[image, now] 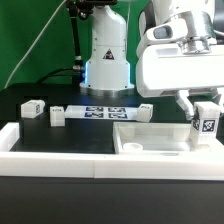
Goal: Assemble one leg
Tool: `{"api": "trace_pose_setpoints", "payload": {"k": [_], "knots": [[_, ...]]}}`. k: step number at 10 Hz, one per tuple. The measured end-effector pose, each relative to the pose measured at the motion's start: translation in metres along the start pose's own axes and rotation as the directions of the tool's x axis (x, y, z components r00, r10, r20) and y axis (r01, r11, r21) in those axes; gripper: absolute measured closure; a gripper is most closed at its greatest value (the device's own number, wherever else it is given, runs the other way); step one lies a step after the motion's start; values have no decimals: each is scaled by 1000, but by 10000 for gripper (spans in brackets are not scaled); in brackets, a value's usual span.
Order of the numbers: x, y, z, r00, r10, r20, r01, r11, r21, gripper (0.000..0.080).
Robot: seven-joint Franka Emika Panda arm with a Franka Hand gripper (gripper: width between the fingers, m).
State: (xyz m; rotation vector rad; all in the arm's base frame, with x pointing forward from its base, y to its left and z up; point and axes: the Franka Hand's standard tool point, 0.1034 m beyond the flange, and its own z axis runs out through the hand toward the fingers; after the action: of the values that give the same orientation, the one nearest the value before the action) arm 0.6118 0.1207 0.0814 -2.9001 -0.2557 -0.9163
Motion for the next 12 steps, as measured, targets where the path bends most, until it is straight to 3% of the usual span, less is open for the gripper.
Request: {"api": "trace_pose_setpoints", "payload": {"k": [1, 2, 3, 4, 8, 12], "knots": [[-4, 0, 2, 1000, 0, 20, 0, 1000, 2, 432], [-4, 0, 2, 1000, 0, 20, 0, 1000, 2, 432], [-4, 0, 2, 1000, -1, 20, 0, 1000, 2, 252], [-4, 0, 2, 1000, -1, 21, 1, 1000, 2, 168], [-4, 0, 1, 1000, -3, 22, 3, 1000, 3, 150], [14, 1, -16, 997, -14, 70, 14, 1000, 9, 150]]}}
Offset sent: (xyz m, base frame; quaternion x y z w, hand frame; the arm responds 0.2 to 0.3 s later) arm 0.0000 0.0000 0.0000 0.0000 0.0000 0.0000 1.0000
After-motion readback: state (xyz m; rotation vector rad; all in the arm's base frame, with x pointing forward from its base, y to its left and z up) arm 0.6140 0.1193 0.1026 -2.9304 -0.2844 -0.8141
